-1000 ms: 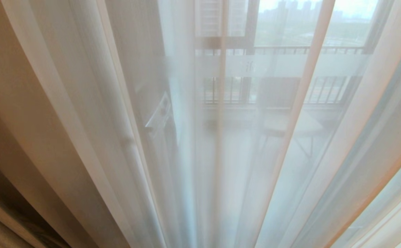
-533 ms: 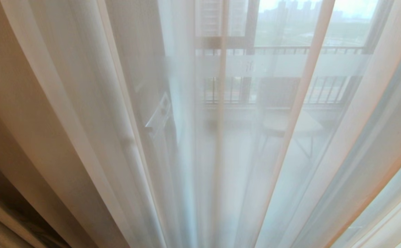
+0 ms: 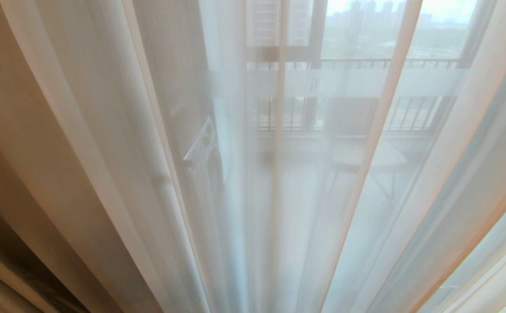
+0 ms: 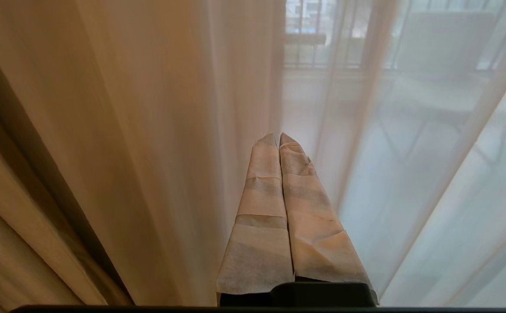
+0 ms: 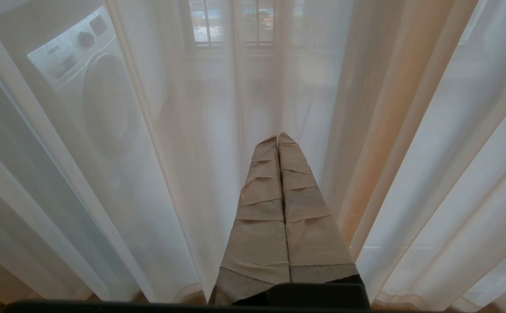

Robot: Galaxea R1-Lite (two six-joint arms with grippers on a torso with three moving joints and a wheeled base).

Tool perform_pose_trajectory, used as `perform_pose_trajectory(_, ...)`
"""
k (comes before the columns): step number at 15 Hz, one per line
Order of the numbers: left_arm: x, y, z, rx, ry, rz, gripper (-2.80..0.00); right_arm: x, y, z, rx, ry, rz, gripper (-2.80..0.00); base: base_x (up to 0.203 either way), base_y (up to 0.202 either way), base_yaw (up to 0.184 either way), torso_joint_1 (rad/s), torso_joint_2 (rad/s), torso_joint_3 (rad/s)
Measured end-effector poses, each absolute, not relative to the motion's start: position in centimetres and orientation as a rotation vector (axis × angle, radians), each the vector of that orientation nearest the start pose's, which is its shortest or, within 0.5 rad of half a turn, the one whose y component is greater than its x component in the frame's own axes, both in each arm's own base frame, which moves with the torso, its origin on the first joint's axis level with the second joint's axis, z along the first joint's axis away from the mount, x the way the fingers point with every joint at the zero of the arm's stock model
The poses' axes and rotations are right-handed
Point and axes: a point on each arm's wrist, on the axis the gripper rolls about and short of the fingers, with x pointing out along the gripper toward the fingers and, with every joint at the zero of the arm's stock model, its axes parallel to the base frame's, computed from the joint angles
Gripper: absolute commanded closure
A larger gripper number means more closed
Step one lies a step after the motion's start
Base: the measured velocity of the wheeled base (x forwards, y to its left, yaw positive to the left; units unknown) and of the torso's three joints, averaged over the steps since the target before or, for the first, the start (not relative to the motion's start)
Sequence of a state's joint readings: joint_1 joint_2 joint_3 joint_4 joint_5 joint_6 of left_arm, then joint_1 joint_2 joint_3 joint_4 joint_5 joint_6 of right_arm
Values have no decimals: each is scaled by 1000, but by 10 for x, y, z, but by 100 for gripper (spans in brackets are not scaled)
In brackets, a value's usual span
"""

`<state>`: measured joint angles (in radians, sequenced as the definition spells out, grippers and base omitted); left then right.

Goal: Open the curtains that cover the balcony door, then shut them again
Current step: Close the outer curtains on both sides

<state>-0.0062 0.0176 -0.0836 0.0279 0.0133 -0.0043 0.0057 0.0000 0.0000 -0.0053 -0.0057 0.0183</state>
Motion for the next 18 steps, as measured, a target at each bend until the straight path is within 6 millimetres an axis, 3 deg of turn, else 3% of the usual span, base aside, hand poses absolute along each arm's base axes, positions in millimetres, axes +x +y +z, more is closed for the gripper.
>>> perform_pose_trajectory(7,-22,4,183,-10,-78,146,0,-23,0,76,18,-6,0,0,0,0,0,0,0,0)
perform_pose_trajectory(12,7,7,241,-37,-58,288,0,-23,0,76,18,-6,0,0,0,0,0,0,0,0)
perform_pose_trajectory(18,51,12,285,-69,-50,487,0,-23,0,76,18,-5,-1,0,0,0,0,0,0,0)
